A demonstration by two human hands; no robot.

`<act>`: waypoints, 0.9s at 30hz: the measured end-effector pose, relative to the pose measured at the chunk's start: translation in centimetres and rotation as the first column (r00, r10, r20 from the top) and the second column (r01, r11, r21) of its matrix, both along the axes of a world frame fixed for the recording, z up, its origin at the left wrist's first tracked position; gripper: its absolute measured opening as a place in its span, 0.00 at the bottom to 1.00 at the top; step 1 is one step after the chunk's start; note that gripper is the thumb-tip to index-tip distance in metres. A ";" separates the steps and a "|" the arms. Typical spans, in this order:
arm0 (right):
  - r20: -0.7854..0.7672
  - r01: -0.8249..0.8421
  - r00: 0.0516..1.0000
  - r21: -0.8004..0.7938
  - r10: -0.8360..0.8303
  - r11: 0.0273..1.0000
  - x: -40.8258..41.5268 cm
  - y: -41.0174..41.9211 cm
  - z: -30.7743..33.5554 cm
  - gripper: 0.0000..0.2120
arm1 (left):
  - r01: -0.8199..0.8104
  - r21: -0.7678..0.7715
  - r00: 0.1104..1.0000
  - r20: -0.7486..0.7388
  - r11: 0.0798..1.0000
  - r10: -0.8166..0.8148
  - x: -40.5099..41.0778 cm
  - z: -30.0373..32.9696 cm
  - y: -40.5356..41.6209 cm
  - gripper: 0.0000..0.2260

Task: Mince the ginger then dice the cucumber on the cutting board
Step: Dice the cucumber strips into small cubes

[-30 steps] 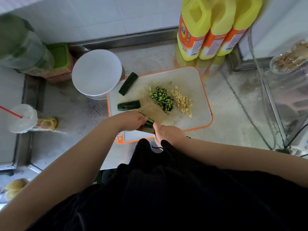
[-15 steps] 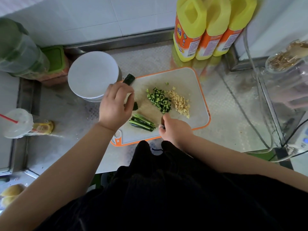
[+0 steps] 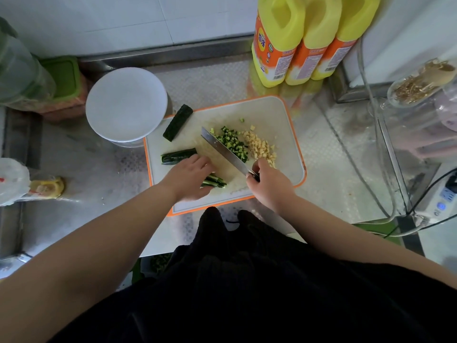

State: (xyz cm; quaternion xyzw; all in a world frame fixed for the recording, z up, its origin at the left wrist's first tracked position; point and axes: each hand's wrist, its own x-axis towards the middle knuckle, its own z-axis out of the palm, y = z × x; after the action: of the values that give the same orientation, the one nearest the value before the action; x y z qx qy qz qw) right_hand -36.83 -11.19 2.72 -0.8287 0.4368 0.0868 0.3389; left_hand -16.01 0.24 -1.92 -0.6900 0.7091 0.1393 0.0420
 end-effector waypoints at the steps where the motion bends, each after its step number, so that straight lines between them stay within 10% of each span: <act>1: 0.004 0.004 1.000 0.002 -0.004 1.000 -0.1 -0.1 0.0 0.08 | -0.015 -0.005 1.000 -0.002 1.000 0.015 -0.2 -0.1 -0.2 0.22; 7: 0.009 0.042 0.999 0.019 -0.042 0.999 -0.4 -0.4 -0.1 0.08 | -0.311 0.035 0.948 -0.056 0.950 0.312 -2.2 -0.3 -0.4 0.20; 15: 0.038 0.074 0.996 0.058 -0.077 0.996 -0.6 -0.7 -0.2 0.08 | -0.724 0.153 0.663 -0.119 0.673 0.739 -5.0 0.3 -1.5 0.20; 27: 0.013 0.015 1.000 0.080 -0.016 0.997 -1.0 -0.6 0.2 0.10 | -0.644 0.173 0.744 -0.085 0.746 0.662 -5.8 0.1 -1.0 0.19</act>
State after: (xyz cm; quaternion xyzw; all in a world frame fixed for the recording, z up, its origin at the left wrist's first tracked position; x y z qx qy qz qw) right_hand -37.80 -11.77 2.94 -0.8117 0.4372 0.0960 0.3751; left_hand -21.80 -0.72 -1.80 -0.8787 0.4125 0.2401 -0.0141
